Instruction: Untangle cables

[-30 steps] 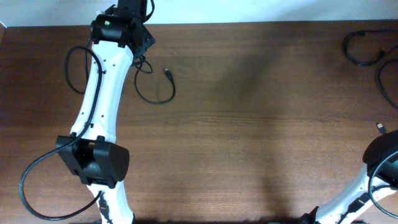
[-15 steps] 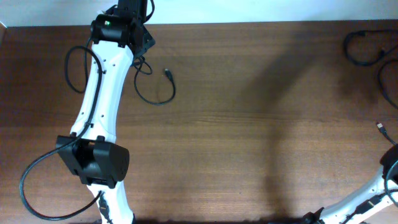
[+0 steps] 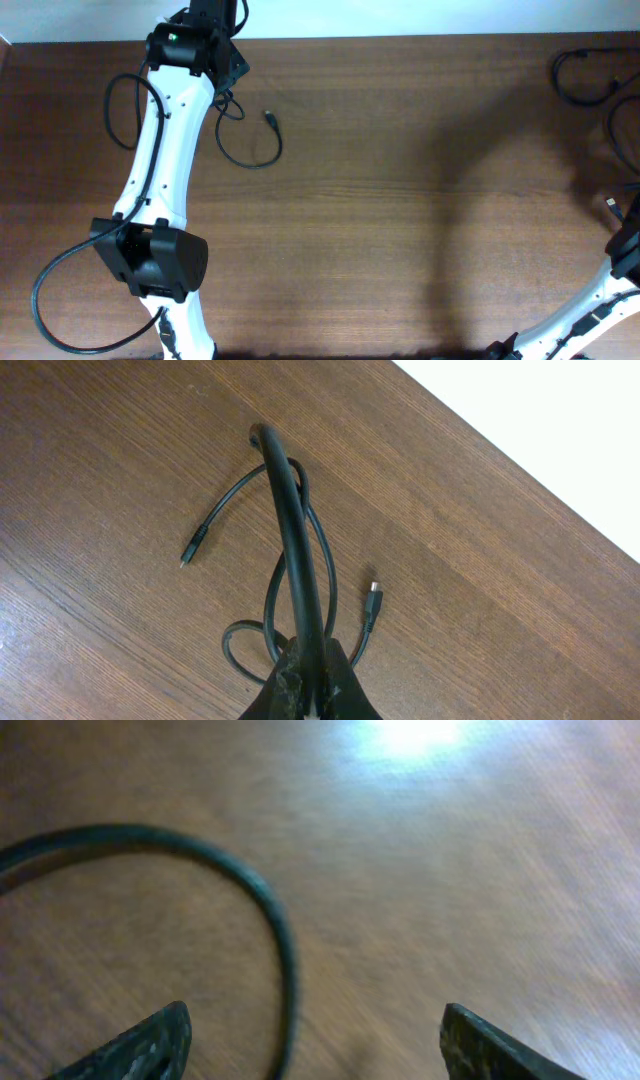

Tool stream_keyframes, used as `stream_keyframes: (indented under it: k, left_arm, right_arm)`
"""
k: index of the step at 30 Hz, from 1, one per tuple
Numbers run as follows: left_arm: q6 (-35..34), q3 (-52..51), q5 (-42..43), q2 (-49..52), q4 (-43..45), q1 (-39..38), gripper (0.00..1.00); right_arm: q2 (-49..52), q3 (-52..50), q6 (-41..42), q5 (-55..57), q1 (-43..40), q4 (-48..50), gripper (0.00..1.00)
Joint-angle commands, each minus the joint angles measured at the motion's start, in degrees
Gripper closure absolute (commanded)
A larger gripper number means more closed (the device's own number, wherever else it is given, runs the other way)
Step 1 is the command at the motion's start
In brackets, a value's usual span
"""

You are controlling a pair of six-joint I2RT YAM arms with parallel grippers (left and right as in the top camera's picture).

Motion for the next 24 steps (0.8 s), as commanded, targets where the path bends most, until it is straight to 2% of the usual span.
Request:
stream_keyframes:
  k: [1,6,8,9,10,11,19,24]
  left_arm:
    - [0.8,0.1,-1.2,-0.5,0.0,-0.2,1.00]
    - [0.8,0.1,-1.2,-0.5,-0.1,-0.2,1.00]
    - [0.8,0.1,-1.2,-0.5,0.0,-0.2,1.00]
    - [0.8,0.1,-1.2,-0.5,-0.1,-0.2,1.00]
    - [0.8,0.1,-1.2,-0.5,-0.1,-0.2,1.00]
    - [0.8,0.1,-1.2,-0.5,-0.1,-0.2,1.00]
    - [0.8,0.1,-1.2,-0.5,-0.1,-0.2,1.00]
    - [0.7,0.1,-1.2,-0.5,-0.1,-0.2,1.00]
  right_arm:
    - [0.1,-2.5,-8.3,2.6,0.4,1.9,0.25]
    - [0.1,-3.8,-8.3,3.7,0.4,3.1,0.28]
    - [0.1,-5.0,-8.3,3.6,0.4,4.3,0.60]
    - [0.1,-5.6,-8.3,3.6,0.4,4.6,0.85]
    - [0.1,-5.6,-8.3,3.6,0.4,4.6,0.93]
    - [0.1,-5.6,-8.3,3.6,0.4,4.6,0.96]
    - [0.1,-5.6,-8.0,1.9,1.3,5.3,0.96]
    - [0.1,-5.6,-8.1,-2.4,7.3,11.4,0.96]
